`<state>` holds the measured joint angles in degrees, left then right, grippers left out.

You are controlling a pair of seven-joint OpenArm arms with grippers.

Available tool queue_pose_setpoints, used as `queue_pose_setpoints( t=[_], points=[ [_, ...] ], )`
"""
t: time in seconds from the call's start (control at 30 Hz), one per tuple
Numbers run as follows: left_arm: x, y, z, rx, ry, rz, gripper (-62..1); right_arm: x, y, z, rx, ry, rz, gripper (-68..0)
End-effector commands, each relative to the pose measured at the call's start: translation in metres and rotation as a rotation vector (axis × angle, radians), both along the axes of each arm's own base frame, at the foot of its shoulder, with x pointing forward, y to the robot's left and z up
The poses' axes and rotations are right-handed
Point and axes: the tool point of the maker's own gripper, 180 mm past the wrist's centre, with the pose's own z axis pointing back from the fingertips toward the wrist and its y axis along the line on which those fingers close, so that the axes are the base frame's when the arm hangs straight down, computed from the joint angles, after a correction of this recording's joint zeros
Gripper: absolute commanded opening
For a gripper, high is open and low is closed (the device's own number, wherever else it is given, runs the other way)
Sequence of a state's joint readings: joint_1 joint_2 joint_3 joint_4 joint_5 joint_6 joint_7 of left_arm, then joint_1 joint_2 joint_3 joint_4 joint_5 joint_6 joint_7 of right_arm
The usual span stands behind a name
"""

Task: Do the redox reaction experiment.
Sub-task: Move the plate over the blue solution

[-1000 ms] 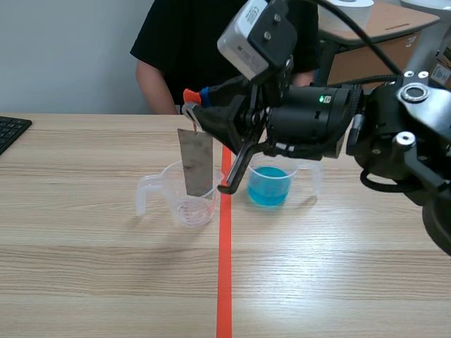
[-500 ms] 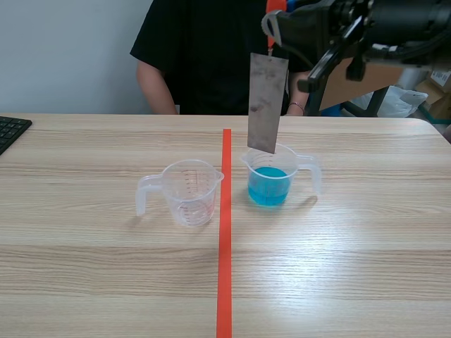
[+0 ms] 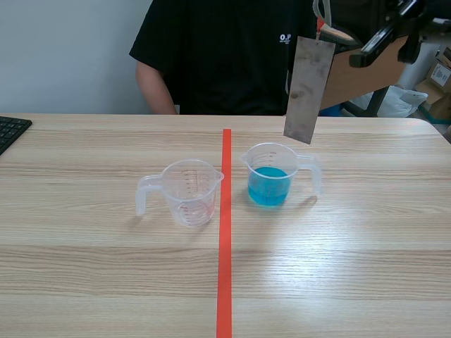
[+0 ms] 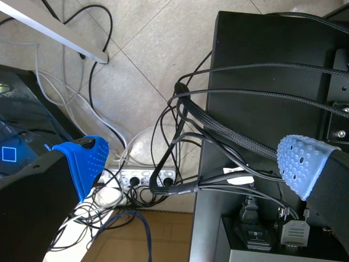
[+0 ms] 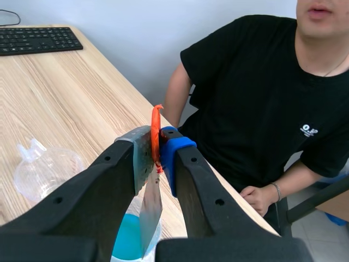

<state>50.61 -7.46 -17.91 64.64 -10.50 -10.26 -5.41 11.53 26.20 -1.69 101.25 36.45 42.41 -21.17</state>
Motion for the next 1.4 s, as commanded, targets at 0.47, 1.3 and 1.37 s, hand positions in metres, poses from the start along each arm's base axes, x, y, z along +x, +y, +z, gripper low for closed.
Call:
queue_pose_setpoints(
  t=[0.47,1.3,1.37],
  points=[
    [-0.001,0.016,0.014,0.018,-0.013,-0.069,1.4,0.022,0.018,-0.004,0.038,0.022,0.067,-66.0],
    [0.169,0.037,0.149,-0.100,-0.449,-0.522,-56.2,0.024,0.030,-0.008,0.044,0.035,0.097,-66.0],
    [0.189,0.030,0.165,-0.138,-0.505,-0.553,-56.2,0.024,0.030,-0.008,0.044,0.035,0.097,-66.0]
  ],
)
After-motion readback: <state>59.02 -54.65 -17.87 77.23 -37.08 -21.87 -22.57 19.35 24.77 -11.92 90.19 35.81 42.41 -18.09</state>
